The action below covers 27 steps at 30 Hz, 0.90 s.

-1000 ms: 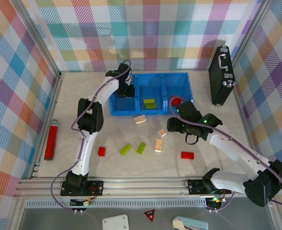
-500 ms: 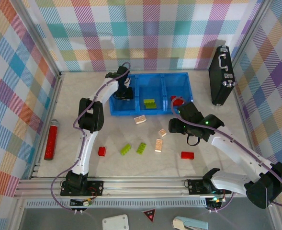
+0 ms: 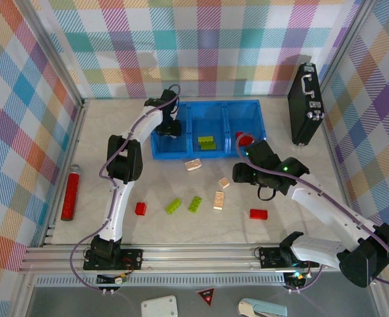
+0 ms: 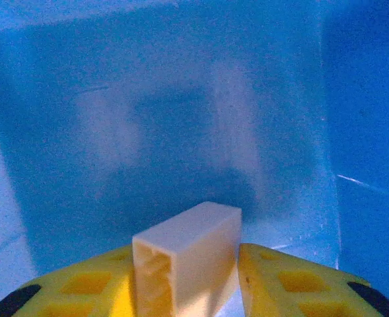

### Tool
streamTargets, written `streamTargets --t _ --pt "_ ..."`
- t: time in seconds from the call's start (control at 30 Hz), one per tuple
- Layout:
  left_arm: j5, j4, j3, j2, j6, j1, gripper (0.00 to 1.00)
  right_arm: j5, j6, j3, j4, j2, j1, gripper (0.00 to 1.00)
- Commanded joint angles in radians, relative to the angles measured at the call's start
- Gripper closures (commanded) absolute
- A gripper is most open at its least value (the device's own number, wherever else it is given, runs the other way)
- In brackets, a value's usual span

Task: Sort the legos into containers by color
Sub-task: Place the lego on the lego, then pick up the lego from the bottom-center of the table.

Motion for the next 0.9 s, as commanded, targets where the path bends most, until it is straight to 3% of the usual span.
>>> streamTargets --t 0.0,0.4,0.87 --pt "-0.042 -0.045 0.011 -0.086 0.027 0.005 0.58 -0.003 0.005 0.035 -0.016 0.007 0.007 0.21" --pt "-0.032 -0.042 -0.077 -0.197 0.038 0.005 0.57 -0.029 0.009 0.033 -0.005 0.019 0.006 0.21" --pt "0.009 0.017 -0.420 -0.529 0.043 0.005 0.57 -0.050 0.015 0.035 -0.050 0.093 0.006 0.22"
